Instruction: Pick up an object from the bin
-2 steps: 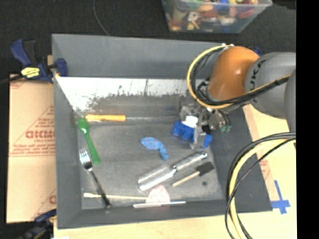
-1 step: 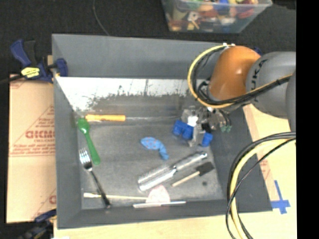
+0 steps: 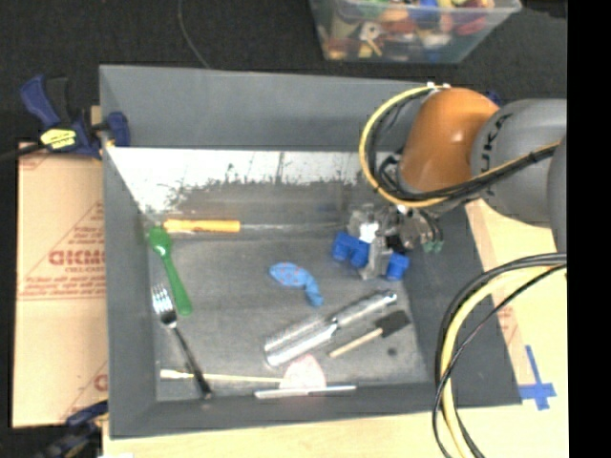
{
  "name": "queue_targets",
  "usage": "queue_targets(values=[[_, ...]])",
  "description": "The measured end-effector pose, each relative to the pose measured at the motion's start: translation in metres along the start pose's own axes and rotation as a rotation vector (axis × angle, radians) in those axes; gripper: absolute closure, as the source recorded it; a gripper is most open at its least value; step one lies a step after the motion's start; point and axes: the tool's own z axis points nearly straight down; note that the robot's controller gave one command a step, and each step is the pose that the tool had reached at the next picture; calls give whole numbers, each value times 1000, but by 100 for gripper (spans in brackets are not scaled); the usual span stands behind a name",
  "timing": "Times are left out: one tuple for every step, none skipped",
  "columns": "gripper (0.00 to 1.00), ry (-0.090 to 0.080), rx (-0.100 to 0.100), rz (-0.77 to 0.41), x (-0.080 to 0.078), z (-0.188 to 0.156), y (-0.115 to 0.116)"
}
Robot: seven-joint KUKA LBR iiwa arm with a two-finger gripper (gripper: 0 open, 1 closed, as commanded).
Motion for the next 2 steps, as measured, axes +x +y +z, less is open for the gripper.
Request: queue_targets(values=[[100,10,-2,0,3,-20,0],[100,-1,2,1,-2,-55,-1]])
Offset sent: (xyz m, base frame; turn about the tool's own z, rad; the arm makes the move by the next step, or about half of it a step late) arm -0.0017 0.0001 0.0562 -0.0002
